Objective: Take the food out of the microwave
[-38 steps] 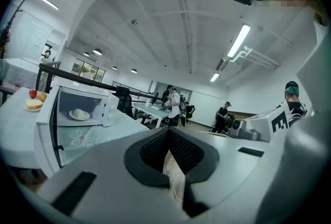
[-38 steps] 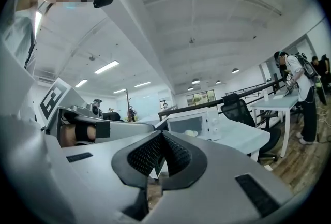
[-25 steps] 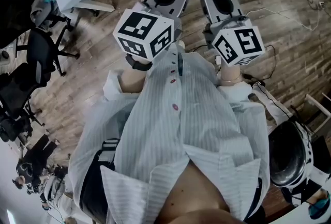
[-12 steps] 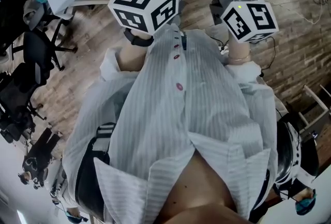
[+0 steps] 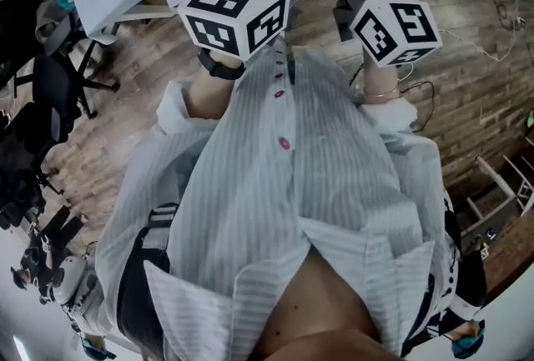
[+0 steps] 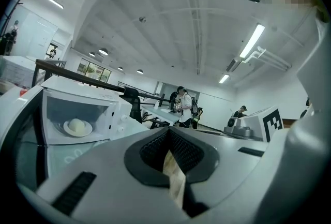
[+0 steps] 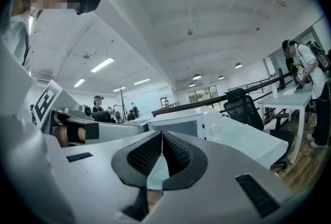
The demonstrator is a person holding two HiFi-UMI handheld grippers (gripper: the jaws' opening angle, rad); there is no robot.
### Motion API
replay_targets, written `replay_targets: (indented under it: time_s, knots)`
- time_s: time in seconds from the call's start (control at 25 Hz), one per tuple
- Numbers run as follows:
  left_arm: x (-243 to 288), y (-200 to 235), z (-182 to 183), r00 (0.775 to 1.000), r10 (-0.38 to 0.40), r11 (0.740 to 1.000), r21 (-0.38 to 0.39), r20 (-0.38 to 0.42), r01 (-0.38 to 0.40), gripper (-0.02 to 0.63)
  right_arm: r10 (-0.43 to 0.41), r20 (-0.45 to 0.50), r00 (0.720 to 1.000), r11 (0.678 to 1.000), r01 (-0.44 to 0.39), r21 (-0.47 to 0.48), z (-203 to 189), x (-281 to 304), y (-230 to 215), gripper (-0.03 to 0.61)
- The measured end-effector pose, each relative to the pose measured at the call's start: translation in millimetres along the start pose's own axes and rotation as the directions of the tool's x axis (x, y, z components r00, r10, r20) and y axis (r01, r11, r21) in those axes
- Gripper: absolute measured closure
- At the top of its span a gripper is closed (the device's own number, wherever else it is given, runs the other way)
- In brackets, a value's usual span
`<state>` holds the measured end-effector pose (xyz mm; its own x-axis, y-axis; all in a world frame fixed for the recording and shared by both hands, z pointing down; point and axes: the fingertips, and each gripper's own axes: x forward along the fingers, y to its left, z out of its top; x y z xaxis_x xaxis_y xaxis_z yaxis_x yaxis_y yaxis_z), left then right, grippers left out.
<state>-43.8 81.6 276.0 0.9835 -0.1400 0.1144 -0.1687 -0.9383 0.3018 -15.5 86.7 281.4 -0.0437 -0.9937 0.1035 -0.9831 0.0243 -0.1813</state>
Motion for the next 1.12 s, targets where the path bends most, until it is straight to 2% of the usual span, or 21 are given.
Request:
replay_targets:
  time_s: [0.32,0.6,0.92,1.12]
  knots:
    - [17.5,30.2,-1.2,0.998,0.062,0.998,-0.009,-0.014,-0.062,0.606,0.043,-0.031,0.999,0.999,-0.043,0.029,-7.6,33.0,-18.4,0.545]
    - [53.2,60.0,17.2,0.985,0.174,0.985,-0.007,0.020,-0.174,0.606,0.137,-0.043,0.990,0.989,-0.135,0.051,1.3,71.2,-58.2,0.545]
    - [104.0,108.3,34.1,0.944,0.326,0.945,-0.052,0.047,-0.324,0.606,0.257,-0.087,0.962,0.966,-0.255,0.042,16.1,130.6,-114.3,0.545]
    - [129.0,135.2,49.2,0.908,0.414,0.909,-0.090,0.069,-0.407,0.606,0.337,-0.121,0.933,0.941,-0.334,0.048,24.5,164.5,-139.9,0.545]
